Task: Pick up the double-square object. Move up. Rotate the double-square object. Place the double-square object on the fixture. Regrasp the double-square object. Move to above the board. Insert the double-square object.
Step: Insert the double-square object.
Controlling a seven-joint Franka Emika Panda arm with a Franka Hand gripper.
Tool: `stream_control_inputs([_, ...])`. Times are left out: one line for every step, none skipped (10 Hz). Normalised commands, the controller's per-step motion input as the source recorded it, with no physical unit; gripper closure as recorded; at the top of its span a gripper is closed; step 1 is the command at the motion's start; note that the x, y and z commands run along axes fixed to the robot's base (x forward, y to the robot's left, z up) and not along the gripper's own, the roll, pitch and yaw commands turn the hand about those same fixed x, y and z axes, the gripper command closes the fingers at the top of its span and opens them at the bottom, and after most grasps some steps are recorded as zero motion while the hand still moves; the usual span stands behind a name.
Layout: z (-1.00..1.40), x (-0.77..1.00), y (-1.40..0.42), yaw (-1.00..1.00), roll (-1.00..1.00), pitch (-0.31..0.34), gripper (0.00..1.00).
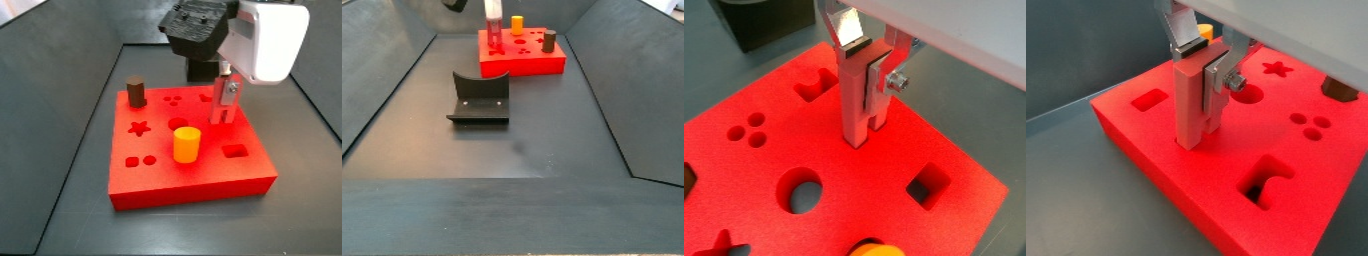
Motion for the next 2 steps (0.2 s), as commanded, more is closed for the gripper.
stream_control_inputs([0.00,0.00,0.00,0.00,0.00,-0.010,1.00])
stream_control_inputs([0.00,0.00,0.00,0.00,0.00,0.000,1.00])
